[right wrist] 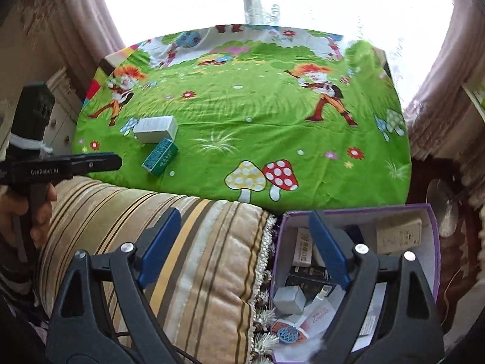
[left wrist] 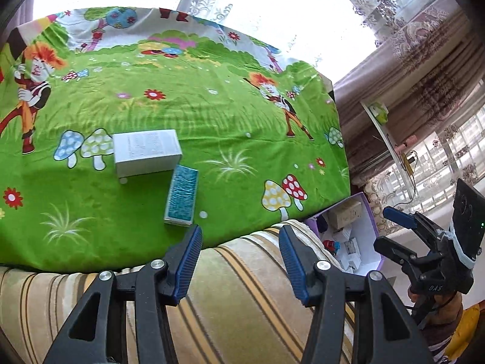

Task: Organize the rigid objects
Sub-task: 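Move both tools back over the last two boxes on the bed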

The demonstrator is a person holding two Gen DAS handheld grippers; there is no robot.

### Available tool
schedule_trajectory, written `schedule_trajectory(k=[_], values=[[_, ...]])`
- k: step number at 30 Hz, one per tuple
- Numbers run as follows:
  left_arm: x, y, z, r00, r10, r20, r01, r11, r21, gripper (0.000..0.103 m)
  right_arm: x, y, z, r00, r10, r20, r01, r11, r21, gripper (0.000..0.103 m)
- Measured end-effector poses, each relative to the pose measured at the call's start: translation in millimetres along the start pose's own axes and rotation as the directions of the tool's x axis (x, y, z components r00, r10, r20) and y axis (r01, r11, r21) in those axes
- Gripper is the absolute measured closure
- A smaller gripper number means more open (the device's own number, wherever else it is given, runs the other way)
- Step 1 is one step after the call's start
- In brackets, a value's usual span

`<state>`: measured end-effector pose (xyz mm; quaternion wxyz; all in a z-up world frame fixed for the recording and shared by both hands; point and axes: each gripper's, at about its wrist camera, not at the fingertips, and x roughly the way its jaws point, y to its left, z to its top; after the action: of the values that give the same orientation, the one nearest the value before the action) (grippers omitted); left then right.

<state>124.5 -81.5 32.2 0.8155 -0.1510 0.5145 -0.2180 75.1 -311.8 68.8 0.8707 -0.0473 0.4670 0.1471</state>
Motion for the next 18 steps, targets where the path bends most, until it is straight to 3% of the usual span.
schedule_trajectory(k=[4,9,14,18], values=[[-5,23,3,1.000,0.025,0.006,-0.025,0.999,-0.037,0.049,25,33,18,0.999,0.016,-0.034,-0.021,0.990,-0.141,0.015],[-8,46,9,0.998,0.054,0.011,-0.053,0.995,-0.088,0.045,63,64,33,0.992,0.080,-0.098,-0.104,0.956,-0.276,0.015],[-13,66,13,0.997,0.073,0.020,-0.070,0.987,-0.143,0.042,101,89,45,0.972,0.156,-0.178,-0.216,0.892,-0.397,0.015],[-13,78,15,0.996,0.085,0.014,-0.082,0.982,-0.172,0.040,124,108,52,0.950,0.202,-0.238,-0.297,0.818,-0.492,0.015]])
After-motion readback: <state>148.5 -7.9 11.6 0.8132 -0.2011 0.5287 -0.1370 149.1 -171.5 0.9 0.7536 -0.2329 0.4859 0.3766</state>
